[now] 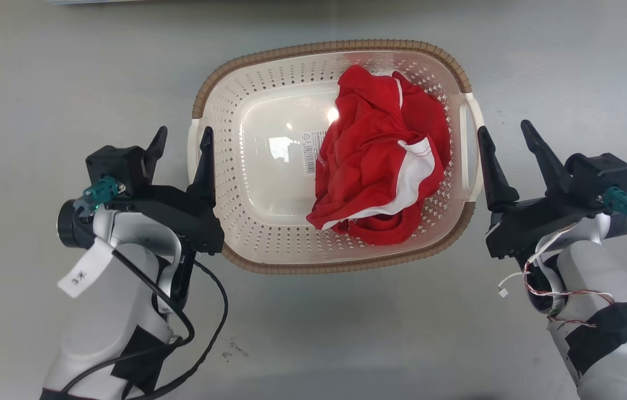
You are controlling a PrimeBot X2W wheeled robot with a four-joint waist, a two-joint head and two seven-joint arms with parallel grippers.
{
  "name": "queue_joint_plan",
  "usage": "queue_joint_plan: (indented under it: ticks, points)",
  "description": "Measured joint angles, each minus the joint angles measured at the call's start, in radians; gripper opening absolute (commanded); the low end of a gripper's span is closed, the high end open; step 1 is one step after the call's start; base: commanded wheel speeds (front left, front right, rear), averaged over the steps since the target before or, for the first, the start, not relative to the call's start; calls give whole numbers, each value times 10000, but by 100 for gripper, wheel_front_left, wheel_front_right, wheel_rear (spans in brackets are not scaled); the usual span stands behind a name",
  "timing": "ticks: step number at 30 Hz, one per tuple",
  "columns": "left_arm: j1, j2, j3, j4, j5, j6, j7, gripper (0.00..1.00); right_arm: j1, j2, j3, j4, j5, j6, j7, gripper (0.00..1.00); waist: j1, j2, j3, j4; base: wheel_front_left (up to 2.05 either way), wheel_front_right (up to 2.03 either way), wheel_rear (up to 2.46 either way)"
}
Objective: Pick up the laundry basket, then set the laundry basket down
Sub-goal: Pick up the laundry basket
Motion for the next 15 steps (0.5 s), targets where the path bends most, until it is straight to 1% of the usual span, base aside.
queue_joint_plan:
  ticks: [8,15]
  points:
    - [-922,-119,-146,1360,-102,-355,621,100,-727,280,267,1350,-36,219,374,100,0,-1,51,-24,0,0,0]
    - [-1134,-263,-242,2575,-253,-593,1074,100,-1118,708,546,2431,-38,336,698,100,0,-1,123,-83,0,0,0]
